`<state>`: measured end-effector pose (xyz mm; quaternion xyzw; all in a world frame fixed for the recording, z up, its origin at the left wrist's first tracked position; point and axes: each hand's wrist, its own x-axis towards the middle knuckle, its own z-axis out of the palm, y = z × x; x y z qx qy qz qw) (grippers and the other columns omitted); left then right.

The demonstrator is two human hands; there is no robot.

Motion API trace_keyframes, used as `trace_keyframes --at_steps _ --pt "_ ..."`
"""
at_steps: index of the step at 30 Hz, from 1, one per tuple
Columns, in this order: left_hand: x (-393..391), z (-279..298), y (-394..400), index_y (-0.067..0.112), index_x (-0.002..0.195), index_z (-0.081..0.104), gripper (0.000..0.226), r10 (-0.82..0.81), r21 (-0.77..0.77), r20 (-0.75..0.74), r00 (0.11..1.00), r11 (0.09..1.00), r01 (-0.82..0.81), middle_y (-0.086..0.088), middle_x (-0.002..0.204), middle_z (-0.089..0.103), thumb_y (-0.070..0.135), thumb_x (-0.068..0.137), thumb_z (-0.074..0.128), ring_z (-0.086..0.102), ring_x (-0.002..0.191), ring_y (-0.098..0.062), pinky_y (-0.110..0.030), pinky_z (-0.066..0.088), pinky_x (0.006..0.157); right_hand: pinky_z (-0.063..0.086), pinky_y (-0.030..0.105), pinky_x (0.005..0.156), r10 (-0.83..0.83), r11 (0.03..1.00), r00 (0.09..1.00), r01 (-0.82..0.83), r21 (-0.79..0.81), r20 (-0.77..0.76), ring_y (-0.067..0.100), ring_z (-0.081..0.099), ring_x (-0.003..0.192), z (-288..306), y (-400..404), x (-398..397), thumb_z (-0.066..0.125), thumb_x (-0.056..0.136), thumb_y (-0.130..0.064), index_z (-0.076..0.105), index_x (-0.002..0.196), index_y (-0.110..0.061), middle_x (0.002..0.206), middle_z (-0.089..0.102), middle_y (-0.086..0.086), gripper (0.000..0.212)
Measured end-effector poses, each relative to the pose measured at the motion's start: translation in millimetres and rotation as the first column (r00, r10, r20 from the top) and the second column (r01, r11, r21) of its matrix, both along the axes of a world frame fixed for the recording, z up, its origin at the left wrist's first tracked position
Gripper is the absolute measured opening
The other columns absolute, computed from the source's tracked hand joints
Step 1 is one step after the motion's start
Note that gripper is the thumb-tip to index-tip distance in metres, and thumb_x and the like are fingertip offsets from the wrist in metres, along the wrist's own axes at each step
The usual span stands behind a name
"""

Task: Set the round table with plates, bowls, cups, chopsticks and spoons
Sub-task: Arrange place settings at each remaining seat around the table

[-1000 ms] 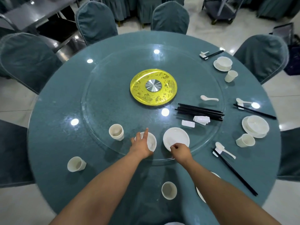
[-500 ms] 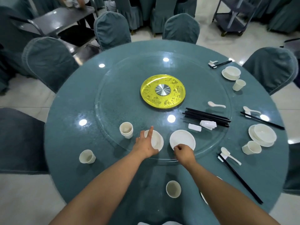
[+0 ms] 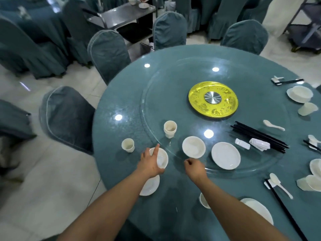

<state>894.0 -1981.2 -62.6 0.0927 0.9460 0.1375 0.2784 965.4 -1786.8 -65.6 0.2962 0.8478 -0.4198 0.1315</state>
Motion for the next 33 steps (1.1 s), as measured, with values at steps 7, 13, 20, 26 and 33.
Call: trace_keyframes --at_steps 7,13,20,26,33 --pt "26.8 -20.3 -51.0 0.044 0.150 -0.009 0.115 0.046 -0.063 0.015 0.999 0.997 -0.045 -0.005 0.152 0.011 0.057 0.068 0.069 0.020 0.138 -0.033 -0.046 0.034 0.109 0.052 0.035 0.074 0.026 0.999 0.999 -0.025 -0.035 0.035 0.030 0.065 0.079 -10.3 -29.6 6.9 0.048 0.089 -0.016 0.065 0.077 -0.008 0.078 0.069 0.011 0.023" --pt "43.4 -40.9 -67.6 0.044 0.150 -0.011 0.117 0.045 -0.110 0.046 0.998 0.993 -0.040 -0.005 0.154 0.011 0.058 0.067 0.071 0.019 0.140 -0.032 -0.046 0.036 0.108 0.055 0.036 0.072 0.039 0.999 0.996 -0.039 -0.002 0.076 0.029 0.065 0.077 -21.6 -37.1 14.9 0.048 0.088 -0.018 0.066 0.076 -0.007 0.074 0.069 0.008 0.024" --pt "53.8 -54.8 -70.2 0.045 0.150 -0.011 0.117 0.043 -0.123 0.049 0.998 0.992 -0.036 -0.003 0.154 0.010 0.059 0.068 0.071 0.018 0.140 -0.032 -0.047 0.034 0.108 0.054 0.034 0.067 0.032 0.999 0.995 -0.033 0.014 0.099 0.027 0.065 0.076 -28.6 -36.7 24.0 0.049 0.087 -0.018 0.067 0.075 -0.009 0.072 0.068 0.005 0.023" --pt "55.7 -61.0 -69.7 0.045 0.149 -0.013 0.118 0.051 -0.117 0.031 0.998 0.992 -0.047 -0.001 0.155 0.009 0.059 0.068 0.072 0.017 0.140 -0.033 -0.047 0.036 0.107 0.057 0.040 0.073 0.003 1.000 0.994 -0.002 -0.009 0.107 0.031 0.066 0.079 -31.6 -34.2 25.3 0.049 0.087 -0.019 0.066 0.076 -0.010 0.076 0.069 0.009 0.022" --pt "53.8 -56.7 -58.1 0.037 0.153 -0.007 0.105 0.031 -0.121 -0.044 0.999 0.992 -0.036 -0.002 0.161 -0.001 0.069 0.078 0.058 0.001 0.148 -0.035 -0.050 0.017 0.118 0.057 0.042 0.079 -0.010 1.000 0.993 0.011 -0.007 0.121 0.030 0.067 0.083 -29.3 -25.1 27.3 0.048 0.090 -0.021 0.067 0.081 -0.013 0.083 0.070 0.009 0.023"
